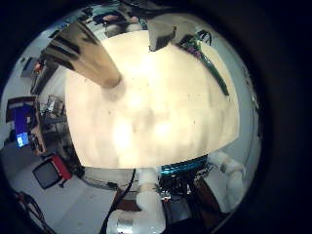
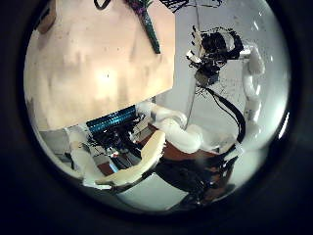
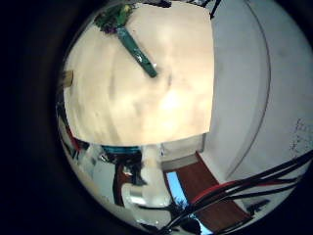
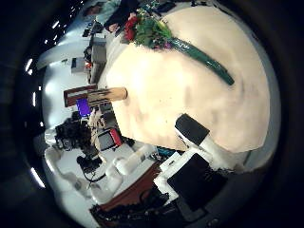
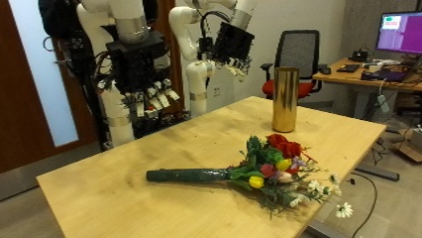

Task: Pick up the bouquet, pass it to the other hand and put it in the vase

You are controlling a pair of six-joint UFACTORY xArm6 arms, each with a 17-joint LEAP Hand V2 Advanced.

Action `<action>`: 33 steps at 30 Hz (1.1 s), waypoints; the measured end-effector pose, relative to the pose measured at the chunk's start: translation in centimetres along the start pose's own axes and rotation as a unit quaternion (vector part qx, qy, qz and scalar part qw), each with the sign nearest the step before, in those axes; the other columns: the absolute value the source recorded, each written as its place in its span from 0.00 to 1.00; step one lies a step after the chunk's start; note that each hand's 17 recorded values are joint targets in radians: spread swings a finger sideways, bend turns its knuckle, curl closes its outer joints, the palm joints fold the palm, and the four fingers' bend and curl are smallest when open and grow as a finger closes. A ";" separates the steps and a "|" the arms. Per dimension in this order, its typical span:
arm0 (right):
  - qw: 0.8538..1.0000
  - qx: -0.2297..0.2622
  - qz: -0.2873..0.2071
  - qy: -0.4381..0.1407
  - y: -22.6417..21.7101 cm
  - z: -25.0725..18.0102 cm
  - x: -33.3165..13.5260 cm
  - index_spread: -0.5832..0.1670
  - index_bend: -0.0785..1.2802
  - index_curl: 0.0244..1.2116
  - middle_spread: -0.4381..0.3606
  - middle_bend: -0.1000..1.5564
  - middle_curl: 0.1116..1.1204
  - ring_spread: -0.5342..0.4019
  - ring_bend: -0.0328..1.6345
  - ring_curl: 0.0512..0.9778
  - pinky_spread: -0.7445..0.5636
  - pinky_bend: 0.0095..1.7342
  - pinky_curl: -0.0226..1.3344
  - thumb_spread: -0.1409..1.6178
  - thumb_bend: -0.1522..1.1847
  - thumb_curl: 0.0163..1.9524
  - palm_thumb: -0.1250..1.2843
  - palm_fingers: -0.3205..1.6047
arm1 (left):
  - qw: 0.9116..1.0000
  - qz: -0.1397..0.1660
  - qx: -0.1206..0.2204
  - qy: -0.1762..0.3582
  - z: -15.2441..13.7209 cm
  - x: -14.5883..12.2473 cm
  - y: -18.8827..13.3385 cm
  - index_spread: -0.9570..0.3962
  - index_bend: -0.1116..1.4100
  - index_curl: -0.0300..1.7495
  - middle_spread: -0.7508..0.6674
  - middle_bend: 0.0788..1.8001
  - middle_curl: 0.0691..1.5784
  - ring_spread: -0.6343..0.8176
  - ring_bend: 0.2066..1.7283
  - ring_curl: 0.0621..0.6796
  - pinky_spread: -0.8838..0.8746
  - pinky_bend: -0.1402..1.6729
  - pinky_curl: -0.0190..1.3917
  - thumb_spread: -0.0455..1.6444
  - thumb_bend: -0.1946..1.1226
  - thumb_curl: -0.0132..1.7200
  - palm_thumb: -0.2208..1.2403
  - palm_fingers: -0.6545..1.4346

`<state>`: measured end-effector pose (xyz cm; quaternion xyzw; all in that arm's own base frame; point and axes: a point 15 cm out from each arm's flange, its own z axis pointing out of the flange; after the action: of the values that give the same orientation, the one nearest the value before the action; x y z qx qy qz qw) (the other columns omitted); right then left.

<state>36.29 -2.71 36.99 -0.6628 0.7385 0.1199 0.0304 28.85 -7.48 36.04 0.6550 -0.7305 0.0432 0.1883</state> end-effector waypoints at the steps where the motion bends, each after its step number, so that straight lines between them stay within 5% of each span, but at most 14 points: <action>1: 1.000 0.000 0.001 0.000 0.0 0.0 0.1 0.42 0.18 0.20 0.65 0.19 0.22 0.79 0.32 0.17 0.87 0.26 0.21 0.68 0.10 0.19 0.56 0.29 | 1.000 0.000 0.001 0.000 0.0 0.0 0.0 0.92 0.19 0.20 0.92 0.05 0.09 0.91 0.12 0.27 0.86 0.25 0.24 0.54 0.12 0.19 0.40 0.30; 20: 0.999 0.025 0.025 0.000 -1.9 0.2 0.6 0.46 0.17 0.20 0.61 0.22 0.23 0.73 0.33 0.16 0.85 0.25 0.20 0.69 0.10 0.18 0.53 0.31 | 1.000 0.020 -0.001 -0.019 0.3 0.6 -0.5 0.92 0.19 0.20 0.92 0.05 0.09 0.91 0.13 0.27 0.86 0.25 0.24 0.54 0.12 0.19 0.40 0.30; 22: 0.999 0.028 0.033 -0.001 -2.6 0.5 1.0 0.47 0.17 0.20 0.66 0.24 0.23 0.73 0.34 0.16 0.84 0.25 0.20 0.69 0.10 0.18 0.52 0.32 | 0.999 0.025 -0.001 -0.025 0.3 0.7 -0.8 0.92 0.19 0.20 0.92 0.05 0.09 0.90 0.13 0.27 0.86 0.25 0.24 0.54 0.12 0.19 0.40 0.30; 24: 0.998 0.037 0.043 -0.002 -3.5 0.7 1.3 0.48 0.16 0.20 0.50 0.24 0.23 0.73 0.34 0.16 0.84 0.26 0.20 0.69 0.09 0.18 0.51 0.32 | 0.999 0.029 -0.002 -0.030 0.3 0.8 -1.2 0.92 0.19 0.20 0.92 0.05 0.09 0.90 0.13 0.26 0.86 0.25 0.24 0.54 0.12 0.19 0.40 0.30; 25: 0.998 0.041 0.047 -0.002 -4.2 1.0 1.5 0.48 0.15 0.19 0.53 0.31 0.26 0.73 0.32 0.15 0.84 0.24 0.20 0.69 0.09 0.18 0.51 0.34 | 0.999 0.030 -0.001 -0.031 0.1 0.8 -1.5 0.92 0.19 0.20 0.92 0.05 0.09 0.90 0.13 0.26 0.86 0.25 0.24 0.54 0.12 0.19 0.40 0.30; 27: 0.997 0.050 0.056 -0.002 -5.5 1.5 1.9 0.51 0.16 0.19 0.68 0.30 0.26 0.73 0.33 0.15 0.84 0.26 0.20 0.69 0.09 0.18 0.50 0.32 | 0.999 0.031 0.002 -0.032 -0.1 0.9 -1.9 0.92 0.19 0.20 0.92 0.05 0.09 0.90 0.13 0.26 0.86 0.25 0.24 0.54 0.12 0.19 0.40 0.30; 28: 0.997 0.051 0.061 -0.003 -5.8 1.7 2.1 0.49 0.17 0.20 0.67 0.21 0.22 0.74 0.38 0.18 0.84 0.29 0.21 0.69 0.09 0.18 0.49 0.28 | 0.999 0.033 0.002 -0.033 0.0 1.0 -2.2 0.92 0.19 0.20 0.92 0.05 0.09 0.90 0.13 0.26 0.86 0.25 0.24 0.54 0.12 0.19 0.40 0.30; 33: 0.997 0.040 0.072 -0.004 -6.3 2.7 2.7 0.56 0.14 0.20 0.75 0.24 0.23 0.76 0.35 0.16 0.84 0.28 0.21 0.69 0.09 0.18 0.48 0.30 | 0.998 0.042 0.012 -0.035 0.2 1.4 -3.6 0.92 0.19 0.20 0.91 0.06 0.10 0.90 0.13 0.27 0.86 0.25 0.24 0.54 0.12 0.19 0.39 0.31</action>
<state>41.86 -5.30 32.98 -0.6054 0.7886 0.0946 0.0514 32.22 -9.36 35.62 0.6274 -0.7627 0.0372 0.1526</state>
